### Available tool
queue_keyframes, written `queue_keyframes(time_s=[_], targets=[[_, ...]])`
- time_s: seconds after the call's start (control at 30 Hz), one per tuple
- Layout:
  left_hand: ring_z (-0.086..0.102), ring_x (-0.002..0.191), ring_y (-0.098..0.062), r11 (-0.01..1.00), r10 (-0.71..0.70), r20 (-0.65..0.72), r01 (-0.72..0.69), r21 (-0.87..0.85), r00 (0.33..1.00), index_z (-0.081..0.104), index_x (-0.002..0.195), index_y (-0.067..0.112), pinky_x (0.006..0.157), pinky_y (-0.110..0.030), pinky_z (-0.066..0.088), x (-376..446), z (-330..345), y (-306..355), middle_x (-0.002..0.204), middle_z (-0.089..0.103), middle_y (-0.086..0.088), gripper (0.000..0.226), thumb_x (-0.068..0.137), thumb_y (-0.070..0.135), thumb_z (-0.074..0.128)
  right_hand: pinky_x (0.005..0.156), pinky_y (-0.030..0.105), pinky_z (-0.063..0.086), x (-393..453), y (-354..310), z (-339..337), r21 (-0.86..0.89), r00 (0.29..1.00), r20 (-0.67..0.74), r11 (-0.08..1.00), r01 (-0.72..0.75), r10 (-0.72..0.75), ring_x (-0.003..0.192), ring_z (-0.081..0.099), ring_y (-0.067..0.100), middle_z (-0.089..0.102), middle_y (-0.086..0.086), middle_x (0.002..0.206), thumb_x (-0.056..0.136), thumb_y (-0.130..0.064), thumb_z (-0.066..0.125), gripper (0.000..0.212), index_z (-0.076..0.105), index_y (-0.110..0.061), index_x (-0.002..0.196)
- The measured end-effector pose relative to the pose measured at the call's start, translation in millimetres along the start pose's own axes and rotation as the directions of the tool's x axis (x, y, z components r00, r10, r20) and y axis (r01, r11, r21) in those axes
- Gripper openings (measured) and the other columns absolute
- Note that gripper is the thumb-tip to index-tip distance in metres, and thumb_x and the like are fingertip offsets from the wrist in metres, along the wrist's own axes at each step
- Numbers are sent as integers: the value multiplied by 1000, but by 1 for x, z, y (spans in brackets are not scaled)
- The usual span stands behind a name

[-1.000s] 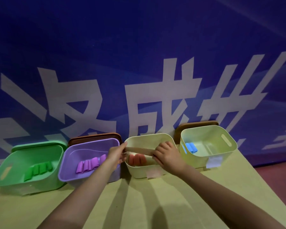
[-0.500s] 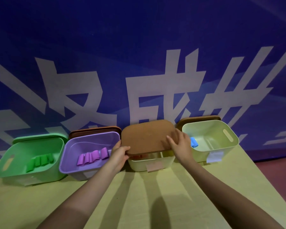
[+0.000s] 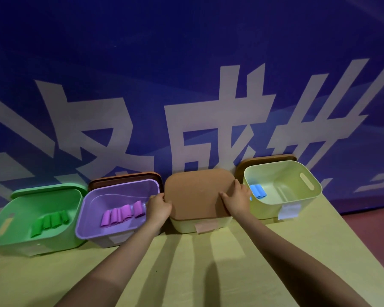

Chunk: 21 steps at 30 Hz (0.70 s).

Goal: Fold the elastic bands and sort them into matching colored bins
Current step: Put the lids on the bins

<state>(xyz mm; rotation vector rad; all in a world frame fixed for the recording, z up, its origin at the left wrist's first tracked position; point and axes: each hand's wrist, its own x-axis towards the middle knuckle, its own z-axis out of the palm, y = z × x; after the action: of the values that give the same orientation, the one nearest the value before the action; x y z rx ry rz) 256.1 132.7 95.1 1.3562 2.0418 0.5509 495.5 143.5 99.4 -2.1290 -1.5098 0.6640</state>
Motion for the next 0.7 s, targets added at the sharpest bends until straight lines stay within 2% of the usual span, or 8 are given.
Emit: queue_keyframes(time_s=[0.17,0.33,0.5,0.6,0.7], targets=[[50,112,-37,969,88,-31,-79,235,996,58,119,8,89,-36,40,2,-1,6,116,60,-17,32,89,13,46,112,39,21,0,3,6,5,1000,8,1000,-1,1,138,24,34,33,19,148,90,-39,60,79,20,-7,150],[59,101,-30,989,80,-25,-76,127,996,60,117,8,84,-35,47,5,-5,11,111,65,-12,27,93,12,48,112,39,22,1,1,9,-41,1000,8,999,10,-10,138,26,33,33,18,148,94,-41,53,76,17,-5,151],[60,99,-33,981,46,-28,-40,190,999,62,109,5,82,-37,49,12,-5,16,108,66,-15,24,92,11,46,112,39,23,3,-5,11,-219,999,16,975,34,-31,136,28,34,33,20,146,95,-48,45,79,13,-2,151],[51,114,-34,932,95,-45,-73,354,994,54,122,4,89,-38,45,5,2,16,122,57,-18,31,93,8,41,111,39,24,-3,-6,18,-317,998,6,947,58,-59,136,29,34,31,20,146,97,-50,37,77,9,-2,151],[26,137,-30,892,253,-64,-207,401,965,29,146,9,104,-37,37,-3,13,16,149,30,-12,53,95,13,42,109,39,28,-6,-4,22,-369,996,-9,926,76,-85,134,32,34,32,19,146,98,-49,33,75,9,-2,151]])
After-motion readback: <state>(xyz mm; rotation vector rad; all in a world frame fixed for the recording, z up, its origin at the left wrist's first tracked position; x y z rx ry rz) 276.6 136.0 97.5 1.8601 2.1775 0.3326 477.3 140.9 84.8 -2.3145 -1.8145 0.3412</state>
